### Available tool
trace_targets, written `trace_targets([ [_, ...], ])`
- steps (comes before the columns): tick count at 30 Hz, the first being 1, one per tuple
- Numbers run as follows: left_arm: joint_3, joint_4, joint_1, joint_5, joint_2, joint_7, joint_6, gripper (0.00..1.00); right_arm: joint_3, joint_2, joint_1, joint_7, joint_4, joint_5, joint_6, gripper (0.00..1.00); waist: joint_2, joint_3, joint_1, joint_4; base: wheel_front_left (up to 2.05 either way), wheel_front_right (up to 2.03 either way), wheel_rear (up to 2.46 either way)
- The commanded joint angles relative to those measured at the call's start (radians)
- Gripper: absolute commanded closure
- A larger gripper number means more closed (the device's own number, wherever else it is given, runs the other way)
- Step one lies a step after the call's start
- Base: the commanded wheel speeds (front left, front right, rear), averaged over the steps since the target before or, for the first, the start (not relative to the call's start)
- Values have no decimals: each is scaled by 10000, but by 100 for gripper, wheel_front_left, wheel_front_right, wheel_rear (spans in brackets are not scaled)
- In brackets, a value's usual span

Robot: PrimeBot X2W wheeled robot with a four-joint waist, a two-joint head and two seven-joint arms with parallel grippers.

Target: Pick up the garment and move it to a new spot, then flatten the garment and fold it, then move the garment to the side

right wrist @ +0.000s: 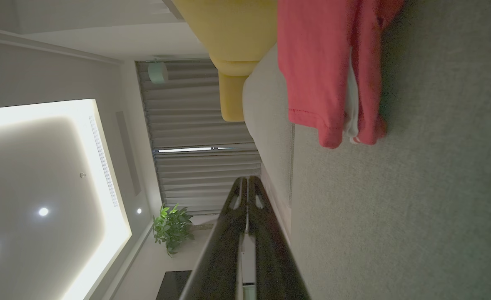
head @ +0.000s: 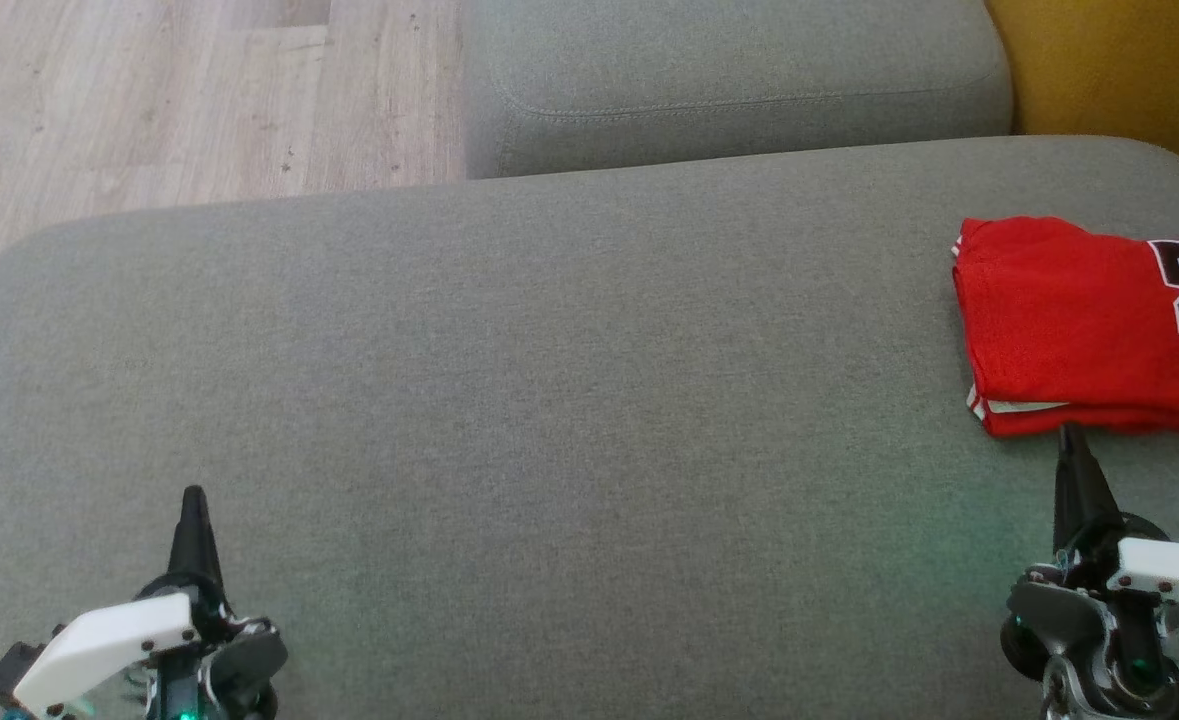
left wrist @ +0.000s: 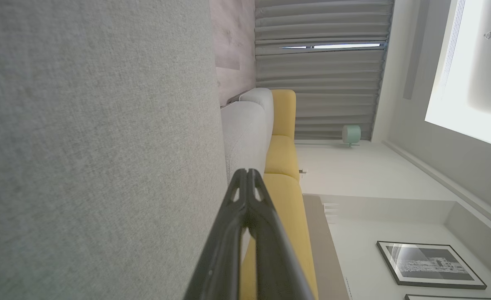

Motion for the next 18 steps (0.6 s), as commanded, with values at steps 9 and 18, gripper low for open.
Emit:
trace_targets([
  [9,450,-282,-490,57,44,105,-67,100,156,-165,-505,84,-315,-14,79,100,0,0,0,0,0,0,0],
  [18,485,-280,-493,86,20,133,-67,100,129,-147,-508,105,-313,-36,79,100,0,-1,0,0,0,0,0],
])
